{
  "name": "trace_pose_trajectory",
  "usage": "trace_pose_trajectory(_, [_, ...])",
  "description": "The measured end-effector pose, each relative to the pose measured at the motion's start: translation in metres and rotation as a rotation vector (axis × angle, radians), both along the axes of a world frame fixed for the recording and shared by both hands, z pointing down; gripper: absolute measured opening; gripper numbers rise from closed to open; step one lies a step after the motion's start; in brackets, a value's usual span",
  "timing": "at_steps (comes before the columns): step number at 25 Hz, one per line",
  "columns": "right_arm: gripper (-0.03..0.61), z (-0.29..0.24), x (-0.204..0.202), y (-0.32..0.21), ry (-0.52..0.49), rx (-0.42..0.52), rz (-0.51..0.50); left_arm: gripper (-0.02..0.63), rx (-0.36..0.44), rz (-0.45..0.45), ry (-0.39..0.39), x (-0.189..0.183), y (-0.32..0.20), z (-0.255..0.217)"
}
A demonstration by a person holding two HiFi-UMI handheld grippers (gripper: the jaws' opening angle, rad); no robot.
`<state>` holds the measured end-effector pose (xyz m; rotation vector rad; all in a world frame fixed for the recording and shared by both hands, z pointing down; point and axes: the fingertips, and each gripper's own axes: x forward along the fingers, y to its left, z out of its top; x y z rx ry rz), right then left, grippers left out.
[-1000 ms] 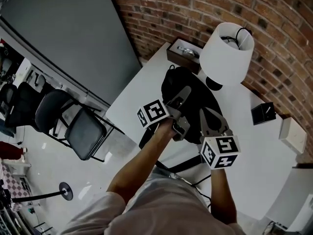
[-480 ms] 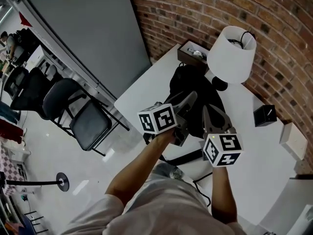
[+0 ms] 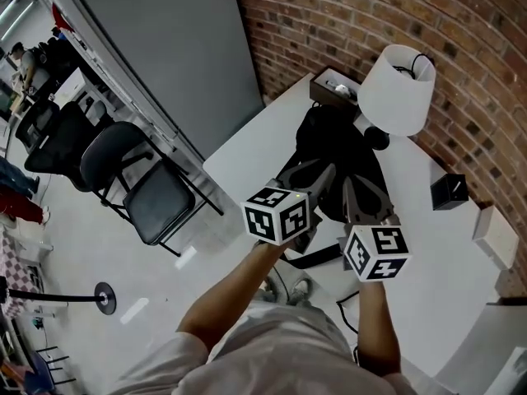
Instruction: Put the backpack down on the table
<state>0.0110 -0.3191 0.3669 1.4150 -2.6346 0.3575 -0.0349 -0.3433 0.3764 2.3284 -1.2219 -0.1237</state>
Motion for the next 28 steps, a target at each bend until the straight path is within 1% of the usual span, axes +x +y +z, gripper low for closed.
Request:
trace_pose_trajectory(4, [0.0, -0.001, -0.01, 0.011, 0.005, 0.004, 0.021, 0.072, 0.03, 0.028, -0.091, -0.003, 0.017, 0.003])
trace_pose_trajectory(7, [0.0, 0.001, -0.014, 0.021, 0.008, -0.001, 0.046, 0.034, 0.032, 0.04, -0.126, -0.008, 0.029, 0.008])
trace_pose_trajectory(9, [0.0, 0.002, -0.016, 0.03, 0.007, -0.007, 0.066, 0.027, 0.031, 0.051, -0.14, -0.011, 0.038, 0.011])
trace_pose_trajectory(14, [0.0, 0.004, -0.021, 0.051, 0.006, -0.008, 0.128, 0.014, 0.052, 0.082, -0.21, -0.018, 0.06, 0.014])
trace_pose_trajectory(21, [0.0, 0.006, -0.026, 0.075, 0.021, -0.008, 0.182, 0.005, 0.074, 0.146, -0.22, -0.018, 0.082, 0.013])
trace_pose_trajectory(28, [0.0, 0.007, -0.028, 0.087, 0.035, -0.004, 0.205, 0.005, 0.075, 0.166, -0.203, -0.018, 0.09, 0.014])
